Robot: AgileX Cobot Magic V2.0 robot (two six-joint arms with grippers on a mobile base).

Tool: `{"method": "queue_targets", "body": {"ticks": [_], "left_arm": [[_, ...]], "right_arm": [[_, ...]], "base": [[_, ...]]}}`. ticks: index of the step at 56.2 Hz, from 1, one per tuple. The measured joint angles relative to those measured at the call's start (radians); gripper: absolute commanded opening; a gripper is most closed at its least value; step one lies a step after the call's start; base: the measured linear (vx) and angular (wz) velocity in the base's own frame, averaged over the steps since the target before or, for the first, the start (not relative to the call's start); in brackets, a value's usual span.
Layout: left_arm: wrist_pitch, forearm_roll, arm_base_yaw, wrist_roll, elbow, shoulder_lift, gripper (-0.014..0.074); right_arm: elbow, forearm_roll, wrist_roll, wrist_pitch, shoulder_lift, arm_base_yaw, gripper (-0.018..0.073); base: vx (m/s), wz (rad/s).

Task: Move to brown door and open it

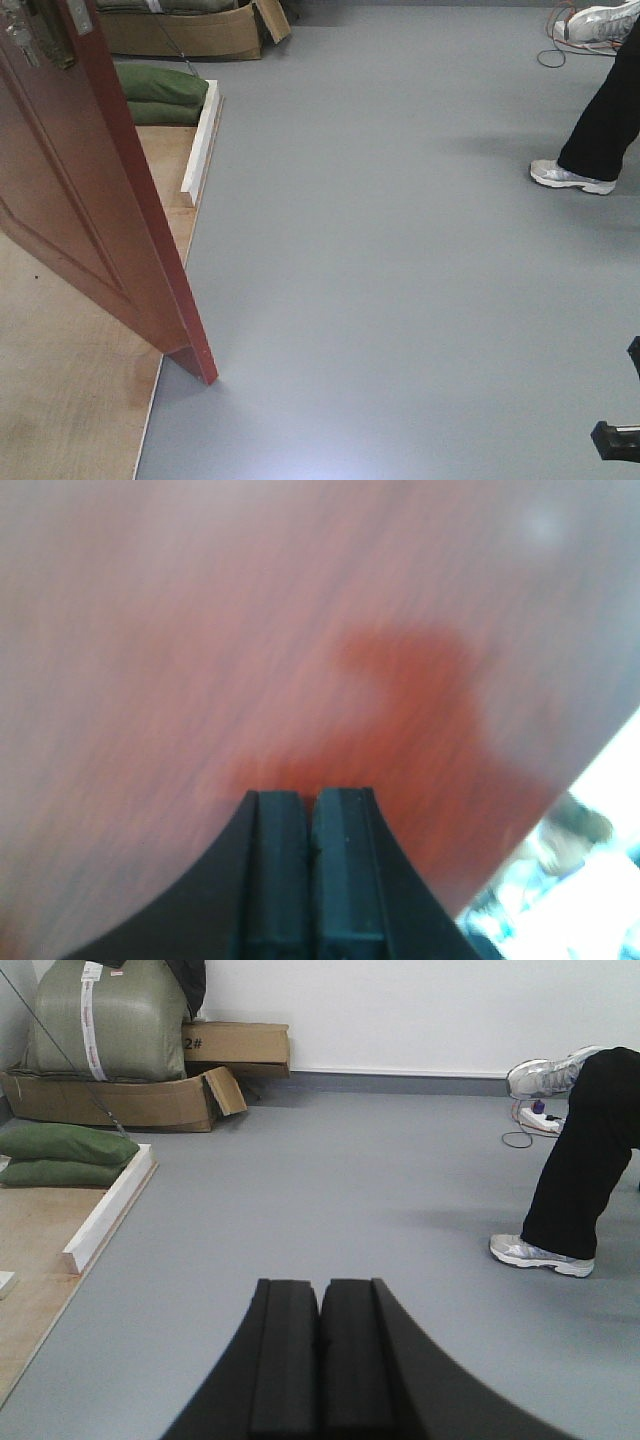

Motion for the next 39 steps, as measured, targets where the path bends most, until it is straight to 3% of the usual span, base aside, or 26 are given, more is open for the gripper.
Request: {"method": "queue_targets", "body": {"ticks": [39], "left_arm": [[0.002,0.006,-0.001,0.000,0.000,0.018,-0.0003]], "right_arm": [[0.000,0.000,0.000,0.000,0.000,0.000,0.0000]], "base": [[0.00,0.00]]}}
